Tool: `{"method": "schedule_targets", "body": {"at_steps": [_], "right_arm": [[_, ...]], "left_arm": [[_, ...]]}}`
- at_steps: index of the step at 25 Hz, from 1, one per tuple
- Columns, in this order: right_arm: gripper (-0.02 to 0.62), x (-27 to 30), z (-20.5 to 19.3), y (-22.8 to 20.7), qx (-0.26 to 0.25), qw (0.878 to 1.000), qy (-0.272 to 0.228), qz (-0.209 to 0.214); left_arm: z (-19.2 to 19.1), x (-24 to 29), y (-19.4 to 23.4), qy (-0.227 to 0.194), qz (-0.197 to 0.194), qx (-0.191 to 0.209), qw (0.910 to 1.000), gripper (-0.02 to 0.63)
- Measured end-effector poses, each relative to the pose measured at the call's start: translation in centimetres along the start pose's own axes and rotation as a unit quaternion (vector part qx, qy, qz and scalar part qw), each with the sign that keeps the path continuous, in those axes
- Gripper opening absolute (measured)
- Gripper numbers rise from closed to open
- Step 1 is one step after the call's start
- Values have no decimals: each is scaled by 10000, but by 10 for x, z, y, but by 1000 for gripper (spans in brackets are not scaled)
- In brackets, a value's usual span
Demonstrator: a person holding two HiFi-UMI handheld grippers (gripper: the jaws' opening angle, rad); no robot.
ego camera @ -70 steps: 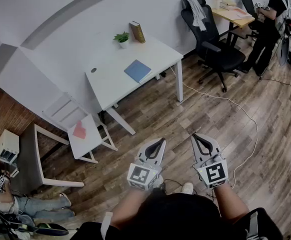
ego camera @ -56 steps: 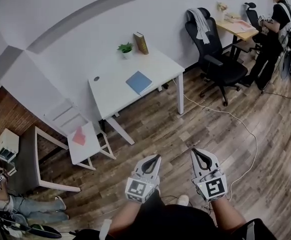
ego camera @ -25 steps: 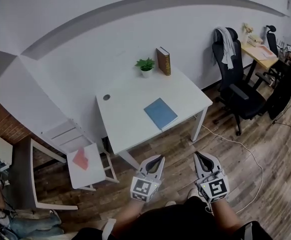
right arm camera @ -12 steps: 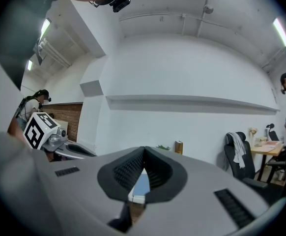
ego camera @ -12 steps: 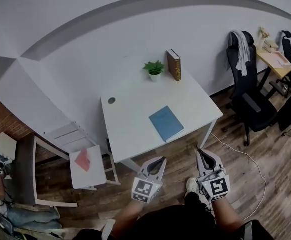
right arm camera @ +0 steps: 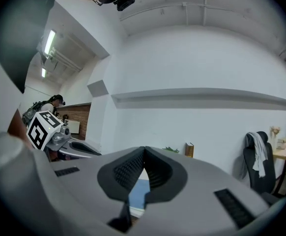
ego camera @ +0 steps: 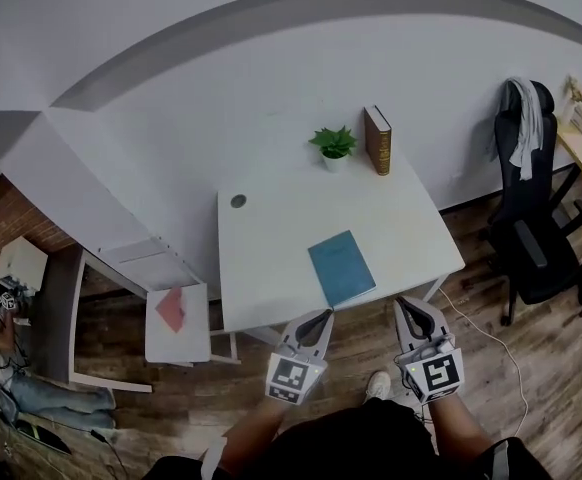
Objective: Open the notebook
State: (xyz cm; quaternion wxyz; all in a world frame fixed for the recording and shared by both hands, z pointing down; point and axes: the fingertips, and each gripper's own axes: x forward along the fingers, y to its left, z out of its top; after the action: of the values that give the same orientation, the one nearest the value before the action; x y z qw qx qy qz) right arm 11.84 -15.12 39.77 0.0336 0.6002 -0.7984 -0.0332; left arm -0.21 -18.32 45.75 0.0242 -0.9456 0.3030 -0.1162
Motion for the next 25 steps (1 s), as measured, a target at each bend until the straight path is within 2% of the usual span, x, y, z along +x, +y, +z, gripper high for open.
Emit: {"method": "schedule_targets", "body": {"at_steps": [5,10,13,15,17,21,25], "right_arm": [[2,26,-9,-23,-488,9975,67,511],[2,47,-20,-52,-660,9934,204,914],[2,60,-32,-61,-827,9893,288,1165],[2,67,-42,-64,-798,9879,356,1280],[2,75,-51,-66,-647,9880,405,1341],[2,85,-69,-66,-542,9864,525,1460],[2,91,-86,-68,-524,9846,684,1523]], "left_arm": [[2,37,7,0,275,56,9996,5],[-5,70,11,31,517,19,9987,6],[-24,90,12,359,595,140,9975,29],[-41,102,9,646,505,181,9965,117],[-57,113,7,928,398,299,9944,143],[-88,135,-1,1377,257,561,9885,147],[-118,158,-10,1832,6,957,9784,147]]}}
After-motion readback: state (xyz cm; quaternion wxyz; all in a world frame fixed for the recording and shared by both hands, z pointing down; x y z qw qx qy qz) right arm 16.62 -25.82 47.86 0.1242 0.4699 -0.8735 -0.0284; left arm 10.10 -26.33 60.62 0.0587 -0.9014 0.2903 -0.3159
